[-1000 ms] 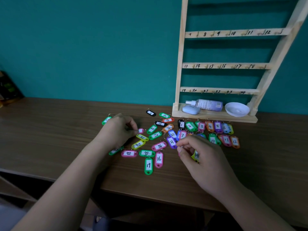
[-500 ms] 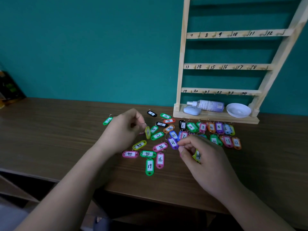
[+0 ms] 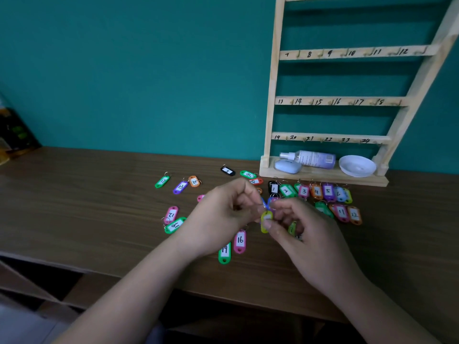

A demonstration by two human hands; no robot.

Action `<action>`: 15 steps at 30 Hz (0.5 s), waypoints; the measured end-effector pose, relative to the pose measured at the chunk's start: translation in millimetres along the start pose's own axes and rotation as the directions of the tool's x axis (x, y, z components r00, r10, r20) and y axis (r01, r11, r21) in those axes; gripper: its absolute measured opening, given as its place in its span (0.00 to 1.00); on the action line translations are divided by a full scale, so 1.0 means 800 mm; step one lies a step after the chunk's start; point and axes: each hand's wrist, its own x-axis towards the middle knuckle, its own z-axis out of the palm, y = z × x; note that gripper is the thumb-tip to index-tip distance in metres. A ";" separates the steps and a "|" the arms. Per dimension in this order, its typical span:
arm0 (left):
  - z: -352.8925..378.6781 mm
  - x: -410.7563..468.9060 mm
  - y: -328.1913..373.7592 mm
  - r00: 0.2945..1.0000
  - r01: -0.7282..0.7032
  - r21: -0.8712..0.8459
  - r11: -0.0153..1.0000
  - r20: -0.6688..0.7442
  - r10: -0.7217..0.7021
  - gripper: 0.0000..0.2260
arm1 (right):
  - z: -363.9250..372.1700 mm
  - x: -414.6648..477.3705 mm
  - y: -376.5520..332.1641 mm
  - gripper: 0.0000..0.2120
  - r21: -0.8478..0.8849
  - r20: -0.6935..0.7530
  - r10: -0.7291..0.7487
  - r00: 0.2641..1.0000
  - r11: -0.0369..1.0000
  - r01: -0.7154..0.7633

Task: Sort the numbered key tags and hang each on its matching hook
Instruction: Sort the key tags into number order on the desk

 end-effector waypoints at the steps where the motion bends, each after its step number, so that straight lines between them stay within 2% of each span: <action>1: 0.003 0.000 0.001 1.000 -0.003 0.000 1.000 0.003 0.003 0.03 | 0.000 0.000 0.000 0.17 0.009 -0.006 0.004 1.000 1.000 -0.004; 7: 0.009 -0.001 0.002 1.000 0.008 0.018 1.000 -0.011 -0.008 0.04 | 0.000 -0.001 -0.001 0.07 0.031 -0.017 -0.006 1.000 0.999 0.007; 15: 0.022 -0.005 -0.002 0.997 -0.010 0.114 0.993 -0.069 0.018 0.05 | -0.002 -0.002 -0.003 0.09 0.023 -0.012 -0.054 0.998 0.998 0.054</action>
